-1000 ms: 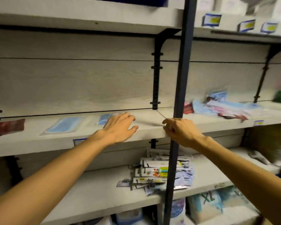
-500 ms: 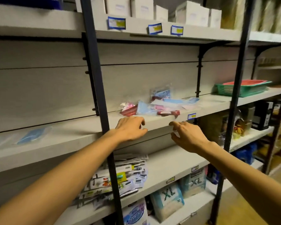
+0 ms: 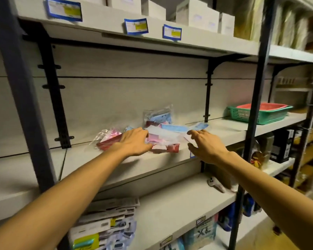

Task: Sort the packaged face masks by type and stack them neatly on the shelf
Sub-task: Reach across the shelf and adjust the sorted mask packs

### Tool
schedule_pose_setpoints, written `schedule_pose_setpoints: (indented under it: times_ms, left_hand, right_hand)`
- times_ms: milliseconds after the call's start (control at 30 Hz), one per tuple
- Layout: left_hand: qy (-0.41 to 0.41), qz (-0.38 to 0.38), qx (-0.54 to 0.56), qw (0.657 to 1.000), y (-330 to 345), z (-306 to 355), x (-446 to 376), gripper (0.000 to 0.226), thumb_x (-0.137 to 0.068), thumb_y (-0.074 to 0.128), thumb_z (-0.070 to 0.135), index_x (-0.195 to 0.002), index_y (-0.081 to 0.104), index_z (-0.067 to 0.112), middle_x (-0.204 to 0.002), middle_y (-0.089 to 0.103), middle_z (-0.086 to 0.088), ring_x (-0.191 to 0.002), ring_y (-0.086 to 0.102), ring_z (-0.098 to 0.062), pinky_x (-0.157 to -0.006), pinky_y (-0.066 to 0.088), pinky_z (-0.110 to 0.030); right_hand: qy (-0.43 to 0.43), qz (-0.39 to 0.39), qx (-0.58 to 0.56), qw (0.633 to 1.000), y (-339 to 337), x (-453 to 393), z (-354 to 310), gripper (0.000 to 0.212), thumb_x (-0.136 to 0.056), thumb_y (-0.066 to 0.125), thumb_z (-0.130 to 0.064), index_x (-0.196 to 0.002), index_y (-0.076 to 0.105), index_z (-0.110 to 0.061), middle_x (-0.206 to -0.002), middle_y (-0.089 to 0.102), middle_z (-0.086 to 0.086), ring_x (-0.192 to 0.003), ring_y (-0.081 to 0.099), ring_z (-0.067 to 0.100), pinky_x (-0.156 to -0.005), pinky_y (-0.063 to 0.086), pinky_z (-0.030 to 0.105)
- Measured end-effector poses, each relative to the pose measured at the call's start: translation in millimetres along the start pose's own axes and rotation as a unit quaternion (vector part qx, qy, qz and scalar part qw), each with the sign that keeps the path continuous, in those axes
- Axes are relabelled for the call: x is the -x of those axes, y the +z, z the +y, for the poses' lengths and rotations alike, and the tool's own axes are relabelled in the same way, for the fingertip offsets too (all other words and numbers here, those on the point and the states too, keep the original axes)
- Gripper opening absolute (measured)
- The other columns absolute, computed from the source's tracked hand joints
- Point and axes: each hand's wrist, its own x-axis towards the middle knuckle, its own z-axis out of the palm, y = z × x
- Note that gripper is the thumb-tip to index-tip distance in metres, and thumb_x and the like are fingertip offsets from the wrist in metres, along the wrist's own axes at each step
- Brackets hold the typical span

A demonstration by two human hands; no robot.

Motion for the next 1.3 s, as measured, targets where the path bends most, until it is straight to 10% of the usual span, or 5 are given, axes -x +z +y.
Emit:
schedule_pose_setpoints:
  times_ms: [633,967,1167,1300]
  left_hand:
    - [-0.138,-0.007,-0.054,0.989,40.7,-11.7,-87.1,0.041,-0.098,0.044,0.054,-0.117,0.059,0.022,-0.129,0.061,-0.003,-0.112,0.059,-0.028,-0.088,0.048,-0.040]
    - [-0.192,0.053,-0.059,0.978,58.1,25.0,-130.6,0.034,-0.095,0.048,0.048,-0.105,0.065,0.021,-0.114,0.068,-0.005,-0.098,0.062,-0.032,-0.077,0.050,-0.039]
    - [-0.205,0.092,-0.063,0.972,71.1,50.3,-152.0,0.030,-0.096,0.049,0.045,-0.108,0.067,0.024,-0.119,0.068,-0.003,-0.109,0.061,-0.031,-0.074,0.037,-0.036]
    - [-0.211,0.094,-0.068,0.971,75.3,60.6,-160.1,0.032,-0.098,0.048,0.048,-0.110,0.067,0.025,-0.120,0.068,-0.002,-0.105,0.062,-0.030,-0.075,0.039,-0.036]
  right_hand:
    - [-0.106,-0.184,-0.093,0.973,115.3,-156.0,47.5,0.063,-0.095,0.049,-0.061,-0.139,0.047,-0.016,-0.141,0.054,0.012,-0.124,0.053,0.032,-0.101,0.046,0.045]
    - [-0.215,-0.074,-0.178,0.957,144.2,-174.7,100.6,0.024,-0.096,0.057,-0.030,-0.111,0.075,-0.023,-0.118,0.072,0.002,-0.103,0.064,0.024,-0.089,0.053,0.041]
    - [-0.187,-0.186,-0.239,0.934,150.3,-168.6,114.9,0.090,-0.075,0.040,-0.090,-0.138,0.054,-0.027,-0.140,0.057,0.001,-0.117,0.057,0.022,-0.099,0.049,0.046]
    - [-0.211,-0.185,-0.190,0.941,153.6,-172.8,112.6,0.087,-0.075,0.043,-0.090,-0.133,0.055,-0.026,-0.133,0.059,0.002,-0.113,0.054,0.022,-0.099,0.046,0.046]
